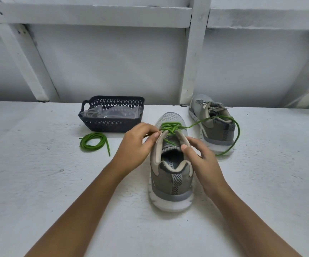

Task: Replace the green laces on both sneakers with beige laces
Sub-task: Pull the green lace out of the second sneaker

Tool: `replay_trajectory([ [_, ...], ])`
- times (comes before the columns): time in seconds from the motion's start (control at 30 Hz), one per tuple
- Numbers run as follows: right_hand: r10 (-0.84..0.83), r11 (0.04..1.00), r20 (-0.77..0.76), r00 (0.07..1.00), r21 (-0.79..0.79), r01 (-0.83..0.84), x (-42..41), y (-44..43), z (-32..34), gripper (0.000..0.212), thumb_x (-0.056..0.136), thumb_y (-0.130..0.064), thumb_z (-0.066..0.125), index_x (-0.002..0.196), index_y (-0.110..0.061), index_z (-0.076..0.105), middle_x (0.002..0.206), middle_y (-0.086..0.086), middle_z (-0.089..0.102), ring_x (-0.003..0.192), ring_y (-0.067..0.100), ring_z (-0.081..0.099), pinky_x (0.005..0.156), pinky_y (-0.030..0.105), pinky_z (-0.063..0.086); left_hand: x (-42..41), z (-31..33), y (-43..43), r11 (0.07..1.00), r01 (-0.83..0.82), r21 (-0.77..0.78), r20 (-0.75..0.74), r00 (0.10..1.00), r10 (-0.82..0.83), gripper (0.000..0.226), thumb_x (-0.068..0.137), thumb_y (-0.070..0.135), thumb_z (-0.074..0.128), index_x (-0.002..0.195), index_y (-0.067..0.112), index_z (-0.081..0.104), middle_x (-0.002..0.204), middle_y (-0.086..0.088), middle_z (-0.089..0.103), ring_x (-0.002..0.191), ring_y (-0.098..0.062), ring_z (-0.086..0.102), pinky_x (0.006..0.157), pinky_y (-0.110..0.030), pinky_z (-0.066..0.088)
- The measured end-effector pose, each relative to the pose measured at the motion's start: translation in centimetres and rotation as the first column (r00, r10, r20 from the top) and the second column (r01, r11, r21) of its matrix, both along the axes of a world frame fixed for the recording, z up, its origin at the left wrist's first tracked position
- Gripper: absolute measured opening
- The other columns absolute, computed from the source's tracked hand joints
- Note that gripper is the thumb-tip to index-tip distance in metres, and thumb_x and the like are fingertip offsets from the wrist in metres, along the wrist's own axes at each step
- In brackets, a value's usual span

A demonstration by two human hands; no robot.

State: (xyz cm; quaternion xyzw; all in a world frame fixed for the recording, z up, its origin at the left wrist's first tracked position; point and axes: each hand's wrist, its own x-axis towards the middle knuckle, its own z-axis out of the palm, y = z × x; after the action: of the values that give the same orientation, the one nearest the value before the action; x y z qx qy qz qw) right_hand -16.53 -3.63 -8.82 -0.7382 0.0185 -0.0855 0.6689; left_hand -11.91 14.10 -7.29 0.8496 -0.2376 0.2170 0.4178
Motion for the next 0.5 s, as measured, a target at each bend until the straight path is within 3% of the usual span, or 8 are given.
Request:
replay_trajectory([
  [0.1,0.001,1.000,-0.006,1.000,0.008,-0.001,0.0,-0.1,-0.1,0.032,0.088,-0.026,0.063,0.120,-0.021,0.062,0.119,-0.003,0.063,0.088,-0.006,0.063,0.072,0.007,0.046,0.2,0.2,0.2,0.994,-0.110,-0.017,-0.058,0.992,0.109,0.010,0.095,0.005,0.049,0.092,0.004,0.059,0.089,0.000,0.054,0.081,-0.001,0.050,0.073,-0.007,0.036],
  [0.2,0.004,1.000,-0.003,1.000,0.001,-0.004,0.0,-0.2,0.0,0.030,0.090,-0.021,0.059,0.121,-0.020,0.061,0.118,-0.004,0.063,0.083,-0.011,0.062,0.069,0.004,0.044,0.7,0.8,1.2,0.953,-0.261,-0.153,-0.140,0.960,0.241,0.011,0.097,0.008,0.043,0.091,0.011,0.052,0.095,-0.008,0.056,0.086,-0.017,0.054,0.078,-0.023,0.043],
  [0.27,0.012,1.000,0.001,1.000,-0.020,-0.012,0.0,-0.2,0.1,0.030,0.091,-0.023,0.058,0.121,-0.020,0.061,0.117,-0.005,0.063,0.085,-0.012,0.061,0.070,0.005,0.045,0.7,1.4,2.1,0.934,-0.282,-0.221,-0.173,0.954,0.247,0.018,0.095,0.006,0.046,0.081,0.015,0.050,0.086,-0.003,0.054,0.076,-0.009,0.051,0.069,-0.018,0.042],
  [0.37,-0.046,0.991,0.032,0.998,-0.121,0.050,0.0,-0.3,0.3,0.024,0.095,-0.034,0.050,0.108,-0.023,0.067,0.110,-0.003,0.064,0.094,-0.001,0.060,0.078,0.013,0.045,0.1,2.1,2.3,0.955,-0.180,-0.237,-0.130,0.980,0.153,0.024,0.088,0.005,0.050,0.065,0.014,0.053,0.076,0.001,0.051,0.067,0.001,0.047,0.065,-0.008,0.038],
  [0.43,-0.127,0.960,0.102,0.987,-0.238,0.149,0.6,-0.6,0.8,0.026,0.097,-0.031,0.047,0.098,-0.017,0.068,0.102,0.004,0.062,0.087,-0.003,0.057,0.080,0.011,0.043,-0.1,1.9,1.8,0.968,-0.133,-0.214,-0.100,0.988,0.114,0.017,0.081,0.014,0.048,0.067,0.009,0.054,0.077,0.004,0.051,0.070,0.003,0.048,0.067,-0.006,0.038],
  [0.5,-0.154,0.892,0.177,0.972,-0.399,0.214,1.8,-1.0,1.7,0.020,0.096,-0.019,0.050,0.105,-0.015,0.067,0.108,0.007,0.056,0.076,-0.005,0.053,0.071,0.002,0.037,0.0,1.5,1.3,0.972,-0.117,-0.203,-0.084,0.991,0.101,0.014,0.080,0.016,0.048,0.077,0.010,0.060,0.083,0.009,0.052,0.077,0.004,0.051,0.072,-0.006,0.039],
])
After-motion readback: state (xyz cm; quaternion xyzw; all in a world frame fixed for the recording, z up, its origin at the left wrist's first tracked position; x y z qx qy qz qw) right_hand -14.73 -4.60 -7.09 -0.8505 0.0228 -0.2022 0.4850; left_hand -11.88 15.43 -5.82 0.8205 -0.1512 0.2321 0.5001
